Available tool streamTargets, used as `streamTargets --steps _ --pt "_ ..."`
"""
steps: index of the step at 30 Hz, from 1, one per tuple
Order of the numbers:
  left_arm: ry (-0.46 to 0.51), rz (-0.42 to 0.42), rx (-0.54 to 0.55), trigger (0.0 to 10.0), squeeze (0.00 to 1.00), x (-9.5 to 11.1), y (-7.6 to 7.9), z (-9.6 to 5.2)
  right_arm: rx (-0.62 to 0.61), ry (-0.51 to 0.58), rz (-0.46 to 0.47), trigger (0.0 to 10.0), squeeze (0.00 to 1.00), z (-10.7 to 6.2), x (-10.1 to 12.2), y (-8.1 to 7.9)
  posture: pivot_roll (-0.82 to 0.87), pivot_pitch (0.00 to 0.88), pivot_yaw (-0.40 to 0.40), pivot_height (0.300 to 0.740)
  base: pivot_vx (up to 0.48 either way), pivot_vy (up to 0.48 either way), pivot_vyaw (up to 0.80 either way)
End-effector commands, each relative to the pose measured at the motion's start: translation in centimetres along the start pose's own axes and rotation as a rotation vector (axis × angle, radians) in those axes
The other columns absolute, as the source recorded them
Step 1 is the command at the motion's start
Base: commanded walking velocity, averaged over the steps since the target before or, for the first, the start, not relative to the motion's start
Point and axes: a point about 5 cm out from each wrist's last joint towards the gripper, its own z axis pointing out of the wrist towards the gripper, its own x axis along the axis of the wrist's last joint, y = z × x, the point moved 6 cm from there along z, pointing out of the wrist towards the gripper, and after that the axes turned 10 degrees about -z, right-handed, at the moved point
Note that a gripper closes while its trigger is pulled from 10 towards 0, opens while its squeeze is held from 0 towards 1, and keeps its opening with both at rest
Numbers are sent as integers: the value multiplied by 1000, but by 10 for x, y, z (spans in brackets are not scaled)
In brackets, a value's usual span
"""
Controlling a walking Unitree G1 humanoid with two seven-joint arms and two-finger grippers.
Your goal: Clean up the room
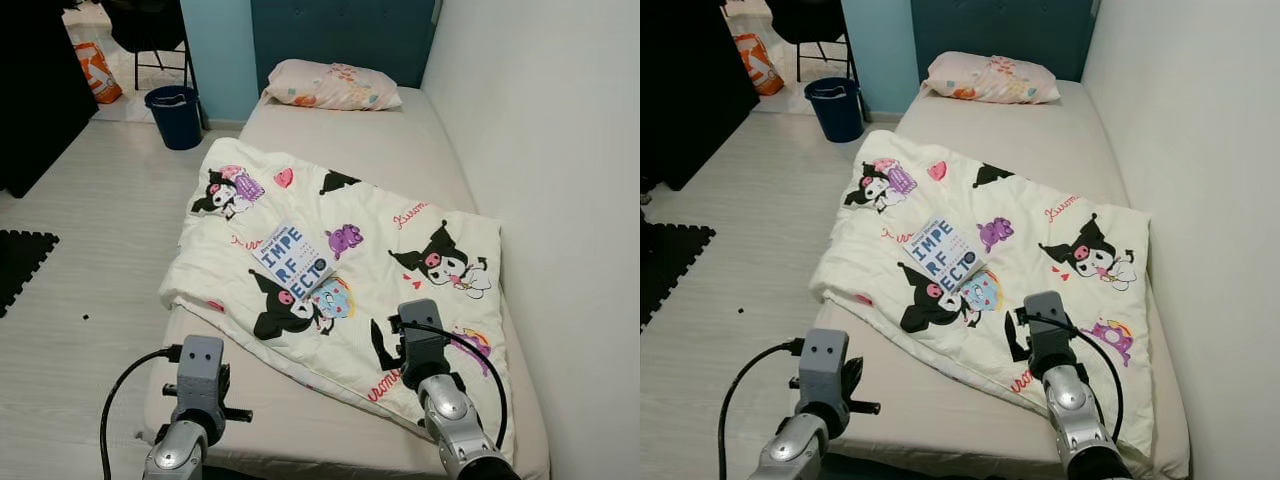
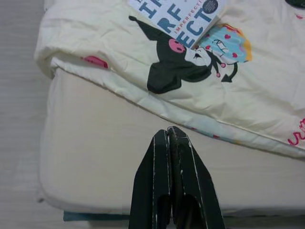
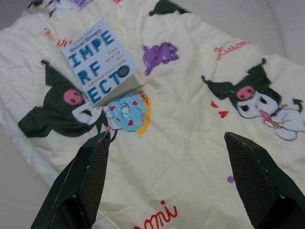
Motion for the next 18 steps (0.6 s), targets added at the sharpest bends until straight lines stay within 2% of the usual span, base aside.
streamTargets --steps 1,3,6,9,17,18 --pt "-11 15 -10 10000 0 -6 3 -1 1 -55 5 10000 0 -6 -16 1 -26 98 -9 740 0 0 -800" --pt "-8 13 -10 10000 0 -6 3 -1 6 -56 6 10000 0 -6 -16 0 -26 96 -9 740 0 0 -800" --pt "-9 16 -7 10000 0 -6 3 -1 45 -73 19 10000 0 -6 -19 -8 -26 96 -9 740 0 0 0" --pt "-6 7 -4 10000 0 -6 2 -2 130 -83 7 10000 0 -8 -21 -28 -26 93 -11 740 0 0 0" --pt "-4 -16 4 10000 0 -6 2 -2 145 -84 9 10000 0 -8 -21 -31 -23 103 -18 740 0 0 0" --pt "-4 -20 6 10000 0 -6 2 -2 145 -85 10 10000 0 -8 -21 -31 -23 103 -18 740 0 -398 0"
